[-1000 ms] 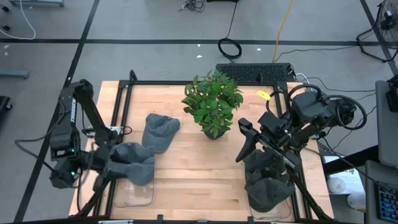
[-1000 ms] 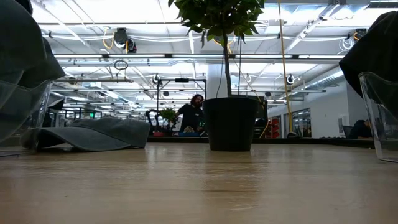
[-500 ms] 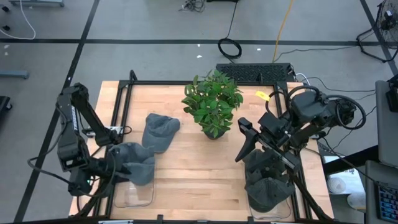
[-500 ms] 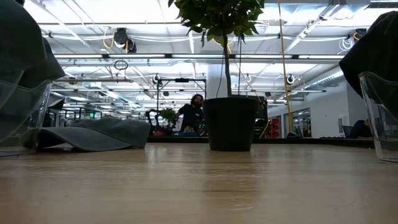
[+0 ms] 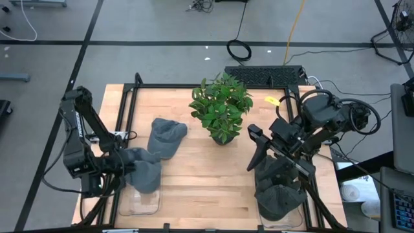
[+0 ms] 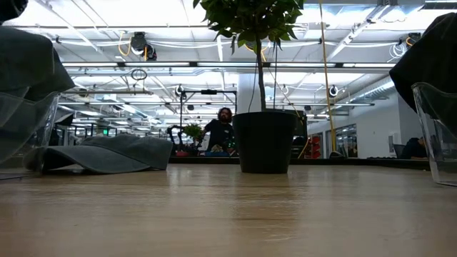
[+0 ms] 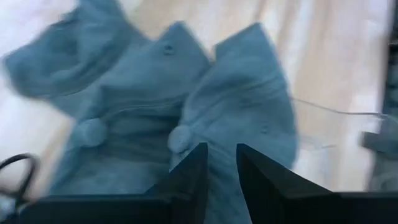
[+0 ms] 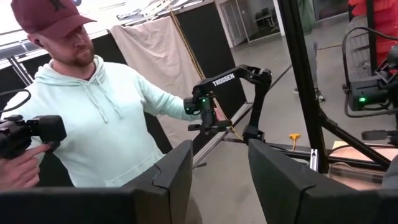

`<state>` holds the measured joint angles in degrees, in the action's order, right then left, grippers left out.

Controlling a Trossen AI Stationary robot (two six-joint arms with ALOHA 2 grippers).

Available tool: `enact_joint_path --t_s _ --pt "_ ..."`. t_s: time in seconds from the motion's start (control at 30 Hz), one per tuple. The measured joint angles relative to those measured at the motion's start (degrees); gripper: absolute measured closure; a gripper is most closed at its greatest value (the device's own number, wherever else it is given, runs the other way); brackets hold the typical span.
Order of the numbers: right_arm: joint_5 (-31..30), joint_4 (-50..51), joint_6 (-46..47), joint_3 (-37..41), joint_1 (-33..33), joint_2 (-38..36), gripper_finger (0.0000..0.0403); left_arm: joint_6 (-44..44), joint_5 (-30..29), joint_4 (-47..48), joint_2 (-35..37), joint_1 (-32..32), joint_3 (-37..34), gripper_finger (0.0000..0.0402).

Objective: Pick & Place hat
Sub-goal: Put the right blue cap into the left transparent bin, then put the blue cap into the left transparent bin

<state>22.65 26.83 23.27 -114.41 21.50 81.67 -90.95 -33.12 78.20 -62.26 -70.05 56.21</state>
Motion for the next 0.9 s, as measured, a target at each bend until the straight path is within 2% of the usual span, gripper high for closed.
enact_joint_path --t_s 0.2,0.43,0.6,0.67,0.77,0.9 --pt "0.0 0.0 0.0 0.0 0.0 0.0 0.0259 -4.1 -0.7 -1.3 0.4 2.3 1.9 0.0309" --pt "0.3 0.0 0.0 0.0 0.0 0.0 0.0259 -3.5 -10.4 -5.2 2.7 4.8 10.6 0.0309" --pt "5.1 0.0 0.0 0.0 0.0 0.0 0.0259 -2.6 -17.1 -8.9 3.2 6.7 14.9 0.0309" --pt "6.8 0.0 0.0 0.0 0.0 0.0 0.0259 1.1 -19.6 -10.8 3.7 7.7 16.1 0.0309" --pt "9.8 0.0 -0.2 0.0 0.0 0.0 0.0259 9.0 -19.5 -12.8 3.8 10.4 17.7 0.0305" --pt "14.0 0.0 -0.4 0.0 0.0 0.0 0.0259 17.5 -19.5 -15.6 3.8 16.4 20.0 0.027"
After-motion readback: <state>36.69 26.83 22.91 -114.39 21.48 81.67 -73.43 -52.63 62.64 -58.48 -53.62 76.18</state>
